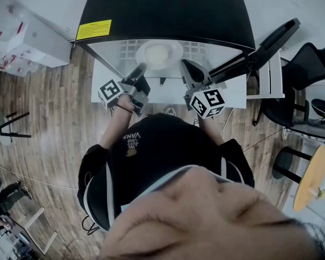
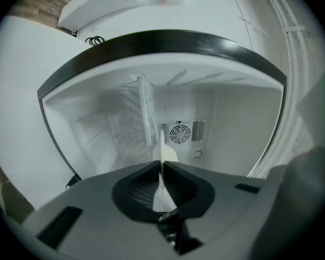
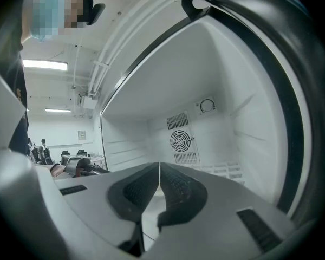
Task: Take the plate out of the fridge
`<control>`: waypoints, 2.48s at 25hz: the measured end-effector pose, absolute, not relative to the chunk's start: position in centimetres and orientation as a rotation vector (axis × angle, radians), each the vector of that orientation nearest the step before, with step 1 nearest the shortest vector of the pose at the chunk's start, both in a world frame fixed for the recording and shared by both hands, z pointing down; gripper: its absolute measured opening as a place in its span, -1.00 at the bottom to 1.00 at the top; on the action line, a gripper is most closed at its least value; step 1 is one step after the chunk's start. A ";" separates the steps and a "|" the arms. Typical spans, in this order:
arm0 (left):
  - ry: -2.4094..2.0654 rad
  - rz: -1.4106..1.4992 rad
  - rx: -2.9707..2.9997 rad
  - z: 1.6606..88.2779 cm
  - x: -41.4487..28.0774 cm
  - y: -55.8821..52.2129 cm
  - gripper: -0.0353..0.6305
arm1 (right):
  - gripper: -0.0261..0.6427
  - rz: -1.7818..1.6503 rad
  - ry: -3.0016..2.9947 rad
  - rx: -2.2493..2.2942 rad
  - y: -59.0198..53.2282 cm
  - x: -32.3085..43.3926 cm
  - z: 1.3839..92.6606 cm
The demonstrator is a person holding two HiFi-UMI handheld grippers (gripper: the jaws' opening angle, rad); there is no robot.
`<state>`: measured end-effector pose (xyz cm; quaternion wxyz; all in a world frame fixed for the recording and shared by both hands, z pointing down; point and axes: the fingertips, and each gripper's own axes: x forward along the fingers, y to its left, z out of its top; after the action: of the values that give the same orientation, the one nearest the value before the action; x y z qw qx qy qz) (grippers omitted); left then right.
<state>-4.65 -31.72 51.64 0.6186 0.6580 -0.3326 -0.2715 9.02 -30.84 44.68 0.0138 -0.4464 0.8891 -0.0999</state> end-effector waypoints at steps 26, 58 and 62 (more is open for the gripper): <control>-0.735 -0.631 1.503 51.6 -4.7 -30.4 -0.79 | -0.35 -0.914 2.501 -1.344 -30.8 9.7 49.3; -0.731 -0.599 1.533 51.8 -4.7 -30.7 -0.80 | -0.59 -1.205 2.321 -1.154 -32.4 7.5 50.6; -0.716 -0.595 1.547 51.7 -4.9 -30.6 -0.80 | -0.59 -1.189 2.324 -1.190 -32.2 7.7 50.9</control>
<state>-4.87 -30.61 51.73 0.6193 0.6727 -0.3115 -0.2586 7.67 -32.19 50.89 0.1359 -0.4109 0.8026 -0.4105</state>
